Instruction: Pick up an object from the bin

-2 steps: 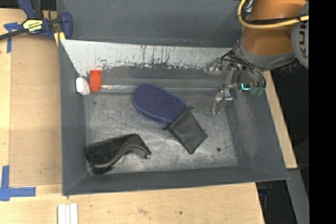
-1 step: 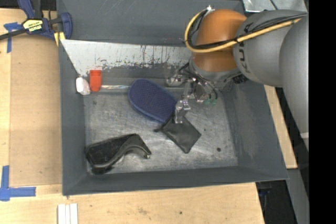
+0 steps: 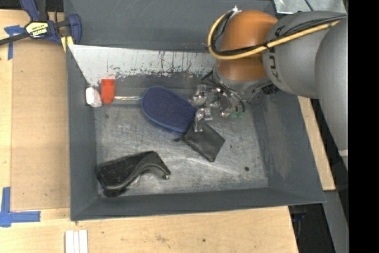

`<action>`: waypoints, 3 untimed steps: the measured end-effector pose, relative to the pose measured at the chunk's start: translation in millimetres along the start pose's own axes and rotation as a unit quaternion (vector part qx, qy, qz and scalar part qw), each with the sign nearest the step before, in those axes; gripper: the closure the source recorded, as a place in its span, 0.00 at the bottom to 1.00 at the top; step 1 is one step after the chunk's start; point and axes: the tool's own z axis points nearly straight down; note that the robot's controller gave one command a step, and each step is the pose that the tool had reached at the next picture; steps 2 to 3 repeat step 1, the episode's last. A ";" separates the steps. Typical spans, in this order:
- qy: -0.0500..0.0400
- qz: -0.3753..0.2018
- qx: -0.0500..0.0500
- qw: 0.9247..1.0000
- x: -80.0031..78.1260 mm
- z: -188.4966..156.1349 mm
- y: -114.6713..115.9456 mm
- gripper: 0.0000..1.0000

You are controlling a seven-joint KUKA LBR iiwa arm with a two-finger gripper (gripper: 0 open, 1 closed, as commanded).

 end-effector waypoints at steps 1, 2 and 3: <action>-0.004 0.003 0.000 1.000 7.7 -171.7 -12.0 1.00; -0.004 0.003 0.000 1.000 7.7 -171.7 -12.0 1.00; -0.004 0.003 0.000 1.000 7.7 -171.7 -12.0 1.00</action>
Offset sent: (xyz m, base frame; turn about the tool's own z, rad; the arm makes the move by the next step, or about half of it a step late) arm -0.0106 -0.0115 0.1656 0.0049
